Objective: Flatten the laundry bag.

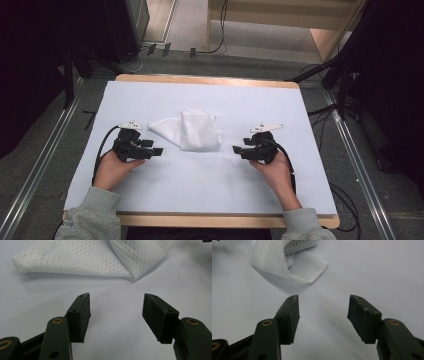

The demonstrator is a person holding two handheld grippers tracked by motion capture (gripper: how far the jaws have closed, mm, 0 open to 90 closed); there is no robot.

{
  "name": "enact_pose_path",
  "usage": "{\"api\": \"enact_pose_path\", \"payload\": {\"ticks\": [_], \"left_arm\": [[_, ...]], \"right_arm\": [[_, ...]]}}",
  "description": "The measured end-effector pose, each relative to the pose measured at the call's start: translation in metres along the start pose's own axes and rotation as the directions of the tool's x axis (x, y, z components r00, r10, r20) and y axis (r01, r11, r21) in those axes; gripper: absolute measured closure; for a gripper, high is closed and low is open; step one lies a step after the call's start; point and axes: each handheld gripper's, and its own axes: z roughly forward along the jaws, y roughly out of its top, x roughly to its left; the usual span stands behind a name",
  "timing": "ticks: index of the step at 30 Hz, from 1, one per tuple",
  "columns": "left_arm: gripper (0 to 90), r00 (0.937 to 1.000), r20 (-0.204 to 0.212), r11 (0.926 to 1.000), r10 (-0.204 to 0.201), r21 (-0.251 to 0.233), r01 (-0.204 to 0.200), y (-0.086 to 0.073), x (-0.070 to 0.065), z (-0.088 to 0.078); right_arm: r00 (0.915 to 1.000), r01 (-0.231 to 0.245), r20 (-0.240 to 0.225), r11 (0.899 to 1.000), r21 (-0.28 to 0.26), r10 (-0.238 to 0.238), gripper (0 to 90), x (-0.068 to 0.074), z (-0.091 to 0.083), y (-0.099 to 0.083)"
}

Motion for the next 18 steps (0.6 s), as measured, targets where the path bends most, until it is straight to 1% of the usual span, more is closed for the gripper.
{"api": "enact_pose_path", "payload": {"ticks": [2,5,11,18], "left_arm": [[40.2,1.0,-0.001,1.0,-0.001,-0.001,0.001,0.0001,0.0,-0.0003],[40.2,1.0,0.002,1.0,-0.004,-0.002,0.004,0.0001,-0.0002,-0.0009],[40.1,0.9998,-0.003,0.9998,-0.018,0.003,0.018,0.0003,0.001,-0.0009],[39.3,0.9999,-0.006,0.9999,-0.016,0.001,0.016,-0.0002,0.001,-0.0025]], "right_arm": [[1.0,0.0,-0.001,1.0,-0.002,0.0,45.1,-0.0002,-0.0003,0.0002],[0.9999,-0.012,-0.008,1.0,-0.002,0.012,45.6,-0.0001,-0.0016,0.0007],[0.9999,-0.01,-0.01,1.0,-0.002,0.01,47.9,0.0001,-0.0005,0.0012],[0.9998,-0.014,-0.017,1.0,-0.014,0.014,50.3,-0.0001,-0.0023,0.0028]]}}
